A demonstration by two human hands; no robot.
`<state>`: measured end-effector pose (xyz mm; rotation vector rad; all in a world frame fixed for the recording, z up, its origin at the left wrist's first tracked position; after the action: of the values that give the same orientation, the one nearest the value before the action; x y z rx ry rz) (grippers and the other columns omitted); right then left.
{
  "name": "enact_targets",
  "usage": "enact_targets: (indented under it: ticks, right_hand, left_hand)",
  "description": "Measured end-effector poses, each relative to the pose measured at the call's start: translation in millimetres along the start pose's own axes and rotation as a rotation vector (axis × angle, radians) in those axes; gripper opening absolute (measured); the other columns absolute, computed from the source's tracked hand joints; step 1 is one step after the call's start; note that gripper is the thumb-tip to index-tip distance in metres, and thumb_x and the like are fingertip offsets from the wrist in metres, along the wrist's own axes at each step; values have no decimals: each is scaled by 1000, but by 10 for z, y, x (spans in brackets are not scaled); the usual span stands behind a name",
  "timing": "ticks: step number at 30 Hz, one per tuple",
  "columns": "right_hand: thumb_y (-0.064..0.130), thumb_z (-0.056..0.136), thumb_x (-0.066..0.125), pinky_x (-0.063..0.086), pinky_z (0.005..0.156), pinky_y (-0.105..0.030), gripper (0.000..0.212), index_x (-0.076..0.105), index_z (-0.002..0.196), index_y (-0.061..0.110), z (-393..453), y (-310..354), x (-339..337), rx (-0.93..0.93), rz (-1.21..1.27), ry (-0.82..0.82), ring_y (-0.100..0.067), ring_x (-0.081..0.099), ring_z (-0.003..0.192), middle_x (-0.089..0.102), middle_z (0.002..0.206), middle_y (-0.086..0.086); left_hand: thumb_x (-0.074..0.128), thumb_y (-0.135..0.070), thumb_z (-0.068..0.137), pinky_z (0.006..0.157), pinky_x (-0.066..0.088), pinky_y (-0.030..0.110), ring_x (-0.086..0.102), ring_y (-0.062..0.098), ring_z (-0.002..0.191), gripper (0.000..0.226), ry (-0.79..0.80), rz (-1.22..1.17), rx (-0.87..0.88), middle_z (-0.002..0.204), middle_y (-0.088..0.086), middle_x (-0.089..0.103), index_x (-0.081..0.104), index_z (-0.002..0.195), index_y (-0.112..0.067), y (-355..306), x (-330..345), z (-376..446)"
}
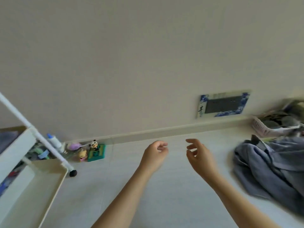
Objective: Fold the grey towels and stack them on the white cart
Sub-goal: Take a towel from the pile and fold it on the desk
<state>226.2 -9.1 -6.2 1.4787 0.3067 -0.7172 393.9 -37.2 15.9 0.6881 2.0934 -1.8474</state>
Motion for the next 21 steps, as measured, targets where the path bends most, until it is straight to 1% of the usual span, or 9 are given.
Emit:
enact_targets:
  ticks: [2,5,8,11,13,14,17,19,21]
  right_hand:
    - [9,85,54,44,67,-27,35,56,117,23,-104,-409,-417,96,-5,-78,-5,58,70,62,98,4]
    - [9,85,52,47,69,-29,34,57,116,21,-209,-774,-767,177,-29,-125,-10,60,73,62,95,7]
    - [12,85,52,42,71,-27,32,59,115,19,-327,-1257,-1182,272,-73,-208,-14,60,82,65,93,5]
    - [13,86,51,39,72,-27,31,58,117,18,-464,-1662,-1443,358,-101,-242,-17,59,92,64,102,1]
    - [14,87,52,40,73,-27,32,57,118,18,-549,-1911,-1583,415,-132,-246,-17,59,95,60,109,-1]
    - [14,87,53,42,74,-28,32,57,119,18,-604,-2068,-1676,449,-143,-250,-19,59,95,59,110,-3]
    - [15,86,58,48,76,-33,34,58,119,17,-713,-2347,-1854,497,-164,-292,-25,59,93,55,115,-7]
    - [16,86,59,49,76,-34,35,57,121,16,-742,-2482,-1984,518,-170,-338,-25,59,93,52,120,-7]
    - [17,87,59,49,74,-34,37,55,124,17,-745,-2574,-2108,521,-162,-385,-24,60,90,50,122,-7]
  left_hand:
    - [51,-17,90,65,43,15,64,15,94,16,109,4,22,95,-2,63,60,99,-28,-199,542,29]
    - [49,-19,90,61,42,14,63,14,93,16,179,-11,39,93,-4,63,60,96,-29,-365,1025,33]
    - [49,-17,91,63,43,16,65,17,91,15,287,-5,25,85,-5,63,60,95,-27,-544,1692,27]
    - [50,-17,93,63,44,18,66,17,82,13,364,-31,0,78,-5,62,61,97,-21,-651,2218,-12]
    - [50,-19,93,64,45,18,64,9,72,12,411,-56,-42,81,-4,62,61,97,-18,-687,2547,-24]
    - [50,-20,94,66,47,21,64,7,70,12,442,-62,-75,84,-3,63,61,96,-18,-709,2753,-36]
    - [49,-23,94,74,50,28,65,9,70,13,490,-95,-165,89,0,65,61,88,-22,-715,3135,-54]
    - [49,-21,94,72,49,29,64,10,70,14,484,-129,-193,91,1,65,59,83,-23,-769,3349,-41]
    - [49,-21,95,70,49,27,63,11,72,12,469,-175,-210,97,3,64,58,88,-22,-850,3529,-13]
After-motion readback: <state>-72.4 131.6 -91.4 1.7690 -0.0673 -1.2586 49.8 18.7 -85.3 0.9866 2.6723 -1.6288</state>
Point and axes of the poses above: each hand's wrist, its own z-axis towards the middle knuckle, its own x-axis out of the palm, y = z × x, the point moved 1 cm from there along z, towards the middle knuckle
